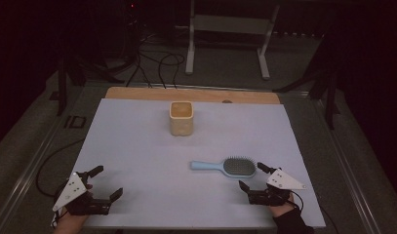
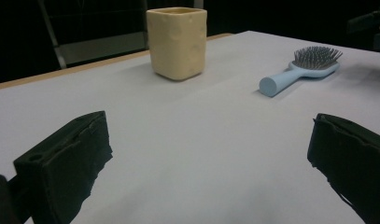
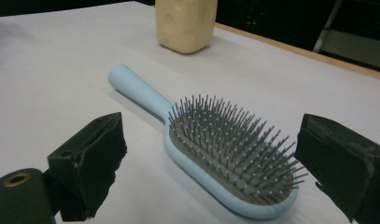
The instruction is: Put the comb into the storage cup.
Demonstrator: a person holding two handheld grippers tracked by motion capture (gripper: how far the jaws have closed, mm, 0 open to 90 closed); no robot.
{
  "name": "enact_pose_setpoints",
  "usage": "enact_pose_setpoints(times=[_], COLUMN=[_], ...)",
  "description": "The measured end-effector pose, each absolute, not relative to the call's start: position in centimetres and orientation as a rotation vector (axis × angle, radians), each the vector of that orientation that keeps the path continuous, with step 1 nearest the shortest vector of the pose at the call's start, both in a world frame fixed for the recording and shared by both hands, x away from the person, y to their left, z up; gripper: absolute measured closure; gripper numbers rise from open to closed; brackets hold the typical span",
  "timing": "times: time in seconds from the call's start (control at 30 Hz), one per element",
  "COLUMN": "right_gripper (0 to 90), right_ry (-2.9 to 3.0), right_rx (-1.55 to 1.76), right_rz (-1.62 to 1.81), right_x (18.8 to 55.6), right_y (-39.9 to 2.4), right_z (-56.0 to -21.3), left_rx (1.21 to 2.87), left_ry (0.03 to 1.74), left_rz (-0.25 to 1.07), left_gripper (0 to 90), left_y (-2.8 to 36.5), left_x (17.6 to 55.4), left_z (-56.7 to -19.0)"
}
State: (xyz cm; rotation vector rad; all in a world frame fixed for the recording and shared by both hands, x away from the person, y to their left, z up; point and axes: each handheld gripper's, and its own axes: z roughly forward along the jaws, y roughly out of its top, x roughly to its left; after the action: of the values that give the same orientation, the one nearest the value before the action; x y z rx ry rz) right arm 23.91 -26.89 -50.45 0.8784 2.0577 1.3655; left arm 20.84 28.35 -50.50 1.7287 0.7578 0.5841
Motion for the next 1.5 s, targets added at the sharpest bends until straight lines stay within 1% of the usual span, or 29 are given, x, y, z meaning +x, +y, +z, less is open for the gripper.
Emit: enact_pose_setpoints(times=[0.33, 0.97, 1.27, 1.5], right_gripper=[8.0, 8.0, 7.9, 8.0], right_ry=[2.042, 2.109, 2.071, 2.064], right_rx=[0.913, 0.939, 0.975, 0.932], right_rz=[1.336, 1.291, 1.253, 1.237], right_x=[23.8, 23.7, 23.4, 23.7], right_y=[-27.1, -26.1, -26.1, -25.6], right_z=[-50.0, -49.3, -47.0, -44.9], left_rx=[1.731, 1.736, 1.732, 1.736], left_ry=[0.76, 0.774, 0.776, 0.777], left_rz=[0.584, 0.574, 0.581, 0.582], left_gripper=[0.0, 0.0, 0.0, 0.0], left_y=[28.3, 28.4, 28.4, 28.4], left_x=[20.8, 20.8, 20.8, 20.7], left_z=[-50.5, -50.5, -50.5, -50.5])
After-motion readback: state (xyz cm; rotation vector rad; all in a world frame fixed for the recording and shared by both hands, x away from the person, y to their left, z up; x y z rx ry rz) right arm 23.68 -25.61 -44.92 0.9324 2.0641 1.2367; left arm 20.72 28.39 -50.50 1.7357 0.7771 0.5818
